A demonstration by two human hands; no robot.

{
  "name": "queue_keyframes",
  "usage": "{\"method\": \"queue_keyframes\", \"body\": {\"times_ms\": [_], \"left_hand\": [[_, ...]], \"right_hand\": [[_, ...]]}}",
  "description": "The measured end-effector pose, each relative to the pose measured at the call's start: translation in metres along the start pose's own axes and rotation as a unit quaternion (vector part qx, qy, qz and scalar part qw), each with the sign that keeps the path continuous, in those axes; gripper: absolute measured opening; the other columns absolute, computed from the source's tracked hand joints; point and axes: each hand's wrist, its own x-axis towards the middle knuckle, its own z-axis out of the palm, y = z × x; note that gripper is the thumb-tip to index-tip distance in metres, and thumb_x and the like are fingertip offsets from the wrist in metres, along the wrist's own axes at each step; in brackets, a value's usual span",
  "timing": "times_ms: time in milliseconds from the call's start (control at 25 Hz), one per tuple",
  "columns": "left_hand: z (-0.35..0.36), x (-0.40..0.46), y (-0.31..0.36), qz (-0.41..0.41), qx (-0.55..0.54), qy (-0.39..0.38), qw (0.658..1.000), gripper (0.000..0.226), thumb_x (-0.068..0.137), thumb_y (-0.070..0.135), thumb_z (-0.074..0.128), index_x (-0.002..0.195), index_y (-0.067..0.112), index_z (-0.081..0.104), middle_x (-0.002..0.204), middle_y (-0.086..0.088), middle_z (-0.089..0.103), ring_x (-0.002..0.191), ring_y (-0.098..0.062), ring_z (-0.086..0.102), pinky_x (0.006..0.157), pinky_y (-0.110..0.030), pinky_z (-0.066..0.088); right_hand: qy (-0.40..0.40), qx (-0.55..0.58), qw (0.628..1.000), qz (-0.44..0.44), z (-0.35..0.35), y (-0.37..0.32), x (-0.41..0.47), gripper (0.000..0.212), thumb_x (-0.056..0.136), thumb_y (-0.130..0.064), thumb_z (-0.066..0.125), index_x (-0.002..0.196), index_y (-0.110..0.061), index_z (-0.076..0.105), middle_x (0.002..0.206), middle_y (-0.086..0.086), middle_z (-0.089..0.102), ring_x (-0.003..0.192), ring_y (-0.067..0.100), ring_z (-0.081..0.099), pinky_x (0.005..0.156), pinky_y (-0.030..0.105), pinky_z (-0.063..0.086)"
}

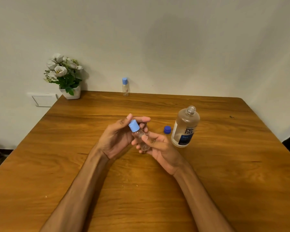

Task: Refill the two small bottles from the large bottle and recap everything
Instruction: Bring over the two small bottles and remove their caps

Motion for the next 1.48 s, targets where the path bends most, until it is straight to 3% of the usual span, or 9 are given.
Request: {"method": "queue_keyframes", "body": {"times_ms": [160, 280, 440, 560, 840, 960, 1160, 1280, 1480], "left_hand": [[-0.001, 0.004, -0.004, 0.026, 0.012, -0.011, 1.0, 0.055, 0.087, 0.036, 0.082, 0.122, -0.004, 0.07, 0.107, -0.022, 0.066, 0.067, -0.014, 0.056, 0.061, -0.032, 0.053], [0.007, 0.011, -0.016, 0.067, 0.07, 0.082, 0.992, 0.052, 0.074, 0.041, 0.092, 0.108, 0.004, 0.077, 0.092, -0.013, 0.071, 0.056, -0.007, 0.054, 0.054, -0.025, 0.05], [0.014, 0.018, -0.032, 0.139, 0.133, 0.209, 0.959, 0.037, 0.062, 0.026, 0.098, 0.091, 0.012, 0.079, 0.086, -0.007, 0.074, 0.077, -0.018, 0.068, 0.068, -0.032, 0.058], [0.018, 0.022, -0.037, 0.145, 0.141, 0.241, 0.949, 0.035, 0.07, 0.005, 0.092, 0.09, 0.014, 0.065, 0.081, -0.003, 0.061, 0.072, -0.017, 0.056, 0.062, -0.032, 0.054], [0.017, 0.018, -0.029, 0.125, 0.216, 0.179, 0.952, 0.037, 0.089, 0.017, 0.052, 0.114, -0.001, 0.072, 0.1, -0.019, 0.069, 0.085, -0.02, 0.07, 0.069, -0.031, 0.06], [0.014, 0.018, -0.034, 0.174, 0.293, 0.223, 0.913, 0.025, 0.095, 0.009, 0.061, 0.115, 0.002, 0.075, 0.107, -0.013, 0.075, 0.096, -0.017, 0.071, 0.079, -0.028, 0.059], [0.0, 0.02, -0.029, 0.253, 0.308, 0.316, 0.861, 0.021, 0.092, 0.012, 0.076, 0.113, 0.008, 0.077, 0.117, -0.014, 0.07, 0.104, -0.019, 0.066, 0.086, -0.031, 0.06], [-0.015, 0.021, -0.035, 0.218, 0.407, 0.37, 0.807, 0.025, 0.087, 0.017, 0.083, 0.112, 0.014, 0.078, 0.113, -0.001, 0.073, 0.105, -0.015, 0.069, 0.091, -0.036, 0.061], [-0.023, 0.022, -0.047, 0.135, 0.592, 0.319, 0.728, 0.036, 0.082, 0.018, 0.084, 0.117, 0.019, 0.076, 0.106, 0.004, 0.075, 0.094, -0.009, 0.069, 0.085, -0.038, 0.063]], "right_hand": [[0.008, 0.067, 0.997, -0.03, 0.003, 0.003, 0.002, 0.041, 0.091, -0.027, 0.067, 0.126, -0.007, 0.069, 0.111, 0.015, 0.074, 0.093, 0.017, 0.065, 0.082, 0.031, 0.05], [0.045, 0.018, 0.997, -0.053, 0.003, 0.008, 0.005, 0.039, 0.094, -0.019, 0.066, 0.131, -0.005, 0.066, 0.115, 0.015, 0.075, 0.102, 0.02, 0.069, 0.089, 0.032, 0.053], [0.114, -0.078, 0.986, -0.093, 0.0, 0.013, 0.006, 0.045, 0.091, -0.002, 0.071, 0.135, -0.007, 0.062, 0.119, 0.01, 0.076, 0.113, 0.023, 0.072, 0.09, 0.032, 0.06], [0.114, -0.169, 0.973, -0.105, 0.001, 0.022, 0.01, 0.049, 0.088, -0.003, 0.076, 0.135, -0.005, 0.062, 0.118, 0.01, 0.076, 0.11, 0.023, 0.073, 0.092, 0.045, 0.061], [0.193, -0.196, 0.95, -0.145, 0.007, 0.027, 0.014, 0.04, 0.087, -0.007, 0.079, 0.123, -0.019, 0.068, 0.106, 0.003, 0.079, 0.096, 0.015, 0.075, 0.086, 0.045, 0.062], [0.228, -0.23, 0.933, -0.157, 0.006, 0.029, 0.015, 0.035, 0.083, -0.011, 0.083, 0.112, -0.024, 0.069, 0.1, -0.003, 0.079, 0.088, 0.01, 0.074, 0.078, 0.034, 0.06], [0.281, -0.295, 0.899, -0.159, -0.001, 0.033, 0.014, 0.031, 0.076, -0.022, 0.088, 0.101, -0.021, 0.07, 0.094, -0.01, 0.075, 0.084, 0.011, 0.071, 0.07, 0.035, 0.061], [0.308, -0.319, 0.879, -0.176, 0.0, 0.031, 0.012, 0.032, 0.074, -0.025, 0.087, 0.1, -0.023, 0.069, 0.091, -0.011, 0.073, 0.081, 0.009, 0.07, 0.066, 0.028, 0.061], [0.309, -0.343, 0.868, -0.183, 0.001, 0.028, 0.01, 0.034, 0.073, -0.02, 0.088, 0.101, -0.018, 0.07, 0.092, -0.009, 0.074, 0.081, 0.006, 0.071, 0.067, 0.022, 0.06]]}}
